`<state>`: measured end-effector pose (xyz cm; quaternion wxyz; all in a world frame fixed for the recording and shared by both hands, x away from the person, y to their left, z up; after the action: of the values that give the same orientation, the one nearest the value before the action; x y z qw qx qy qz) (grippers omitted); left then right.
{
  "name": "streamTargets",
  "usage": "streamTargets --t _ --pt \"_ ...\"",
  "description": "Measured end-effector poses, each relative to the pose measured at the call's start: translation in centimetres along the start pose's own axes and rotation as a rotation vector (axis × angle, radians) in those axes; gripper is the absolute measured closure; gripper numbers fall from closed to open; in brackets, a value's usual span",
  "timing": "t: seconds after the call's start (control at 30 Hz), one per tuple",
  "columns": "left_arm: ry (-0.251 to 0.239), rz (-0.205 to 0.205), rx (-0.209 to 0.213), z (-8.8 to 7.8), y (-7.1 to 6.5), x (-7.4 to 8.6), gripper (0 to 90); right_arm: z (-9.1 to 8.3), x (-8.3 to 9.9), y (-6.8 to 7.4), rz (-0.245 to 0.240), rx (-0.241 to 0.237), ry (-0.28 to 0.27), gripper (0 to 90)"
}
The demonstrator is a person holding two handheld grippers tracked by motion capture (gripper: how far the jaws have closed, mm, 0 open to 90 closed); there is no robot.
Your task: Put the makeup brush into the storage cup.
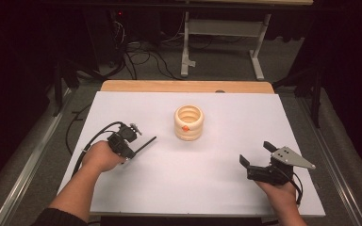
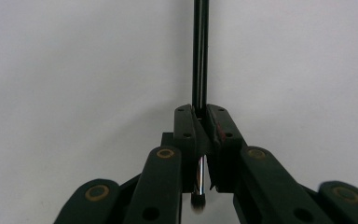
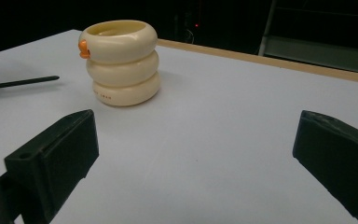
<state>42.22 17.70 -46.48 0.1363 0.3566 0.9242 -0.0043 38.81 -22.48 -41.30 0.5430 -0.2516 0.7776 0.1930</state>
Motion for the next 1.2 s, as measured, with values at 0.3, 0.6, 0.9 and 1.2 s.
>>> streamTargets --t 0.3,0.6,0.9,1.2 --pt "-0.007 0.092 0.022 -0.7 -2.9 -1.2 83.1 0.0 0.1 0.0 0.002 0.003 0.004 1.6" --pt "-0.024 0.166 0.041 -1.1 -5.5 -3.0 83.1 0.0 0.0 -0.1 0.005 0.004 0.0 1.6" --pt "-0.03 0.203 0.051 -1.3 -7.0 -4.1 83.1 -0.1 -0.1 -0.1 -0.001 0.007 -0.009 1.6" --pt "-0.019 0.241 0.057 -1.3 -8.2 -4.9 83.1 -0.1 -0.1 -0.1 -0.005 0.008 -0.01 1.6"
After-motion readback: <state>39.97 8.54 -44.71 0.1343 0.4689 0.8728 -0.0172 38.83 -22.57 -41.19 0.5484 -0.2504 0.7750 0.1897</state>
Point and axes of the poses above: each handheld gripper's, and its own axes: z roughly forward along the jaws, x roughly out of its underside, y roughly to its left, the point moved 8 cm from there along z, roughly forward along the jaws, and after that the axes turned 6 degrees about -x, right-handed, at the moved point
